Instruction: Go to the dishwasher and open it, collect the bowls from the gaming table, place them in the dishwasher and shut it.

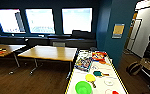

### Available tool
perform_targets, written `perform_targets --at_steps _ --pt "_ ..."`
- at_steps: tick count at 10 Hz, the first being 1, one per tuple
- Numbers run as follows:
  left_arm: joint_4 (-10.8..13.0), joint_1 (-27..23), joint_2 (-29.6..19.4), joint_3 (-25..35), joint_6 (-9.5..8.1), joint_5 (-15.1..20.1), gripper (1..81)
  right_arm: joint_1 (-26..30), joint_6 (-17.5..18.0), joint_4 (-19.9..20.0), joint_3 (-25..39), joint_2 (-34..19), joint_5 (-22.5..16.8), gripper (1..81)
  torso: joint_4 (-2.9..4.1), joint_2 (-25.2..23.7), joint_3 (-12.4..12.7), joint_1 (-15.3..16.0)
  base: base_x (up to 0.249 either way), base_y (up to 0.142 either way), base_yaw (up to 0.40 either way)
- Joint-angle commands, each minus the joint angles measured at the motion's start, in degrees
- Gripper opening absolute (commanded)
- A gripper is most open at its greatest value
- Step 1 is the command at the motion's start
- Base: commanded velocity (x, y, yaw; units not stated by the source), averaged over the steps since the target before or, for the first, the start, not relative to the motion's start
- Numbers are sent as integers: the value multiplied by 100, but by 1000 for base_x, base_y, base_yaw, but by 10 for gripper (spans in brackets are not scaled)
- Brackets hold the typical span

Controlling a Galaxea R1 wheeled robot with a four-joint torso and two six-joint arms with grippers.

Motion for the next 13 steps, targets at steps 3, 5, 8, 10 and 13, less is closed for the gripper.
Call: perform_targets --at_steps 3,5,8,10,13 --pt "-123 -313 -114 43 -5 265 811 1232 131 422 -668 248 -461 811 0 2 -2 0 0 0 0" --pt "-123 -313 -106 34 -5 265 811 1284 131 702 -1045 389 -452 811 0 2 -2 2 0 0 0" --pt "-114 -322 -45 -10 -5 265 811 1277 193 1651 -1467 484 -434 811 0 2 -2 2 0 0 0" --pt "-114 -331 9 -106 -13 265 811 1294 219 1935 -1889 705 -452 811 0 2 -5 2 0 0 0" --pt "-123 -331 122 -300 -13 265 811 1355 219 1935 -2249 1144 -452 811 0 4 -5 2 0 0 0"
